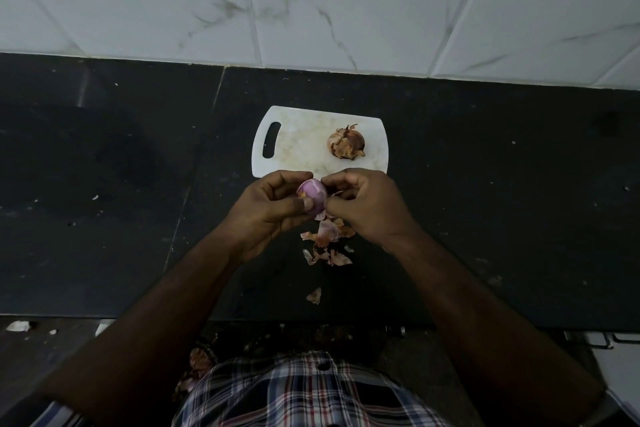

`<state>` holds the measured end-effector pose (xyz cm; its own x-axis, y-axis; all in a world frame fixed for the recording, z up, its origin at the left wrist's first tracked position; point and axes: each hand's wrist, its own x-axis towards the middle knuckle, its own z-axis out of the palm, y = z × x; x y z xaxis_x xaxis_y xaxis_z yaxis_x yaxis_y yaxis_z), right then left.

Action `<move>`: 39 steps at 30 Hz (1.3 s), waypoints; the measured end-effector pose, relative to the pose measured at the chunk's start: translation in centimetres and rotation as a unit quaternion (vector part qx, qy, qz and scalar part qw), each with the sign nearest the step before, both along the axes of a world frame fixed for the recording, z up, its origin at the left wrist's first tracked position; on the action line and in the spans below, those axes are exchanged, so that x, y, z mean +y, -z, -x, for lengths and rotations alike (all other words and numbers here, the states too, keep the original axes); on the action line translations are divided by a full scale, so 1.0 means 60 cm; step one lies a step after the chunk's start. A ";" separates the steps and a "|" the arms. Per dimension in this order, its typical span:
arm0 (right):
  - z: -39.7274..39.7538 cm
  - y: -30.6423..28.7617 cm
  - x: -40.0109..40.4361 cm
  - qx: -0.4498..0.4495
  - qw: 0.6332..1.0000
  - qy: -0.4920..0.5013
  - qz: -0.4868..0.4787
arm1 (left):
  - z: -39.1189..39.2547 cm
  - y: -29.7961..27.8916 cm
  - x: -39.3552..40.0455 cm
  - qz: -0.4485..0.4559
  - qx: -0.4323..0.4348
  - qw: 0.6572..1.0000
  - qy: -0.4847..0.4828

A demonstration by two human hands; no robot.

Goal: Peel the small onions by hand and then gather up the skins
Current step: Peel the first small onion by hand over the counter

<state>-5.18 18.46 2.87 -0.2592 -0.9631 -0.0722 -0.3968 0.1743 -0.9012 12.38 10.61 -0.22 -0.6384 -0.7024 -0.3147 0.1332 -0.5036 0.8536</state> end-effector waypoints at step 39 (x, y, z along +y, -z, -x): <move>0.001 0.021 -0.008 -0.118 0.982 0.145 -0.040 | -0.014 0.005 -0.006 -0.090 0.087 0.991 0.040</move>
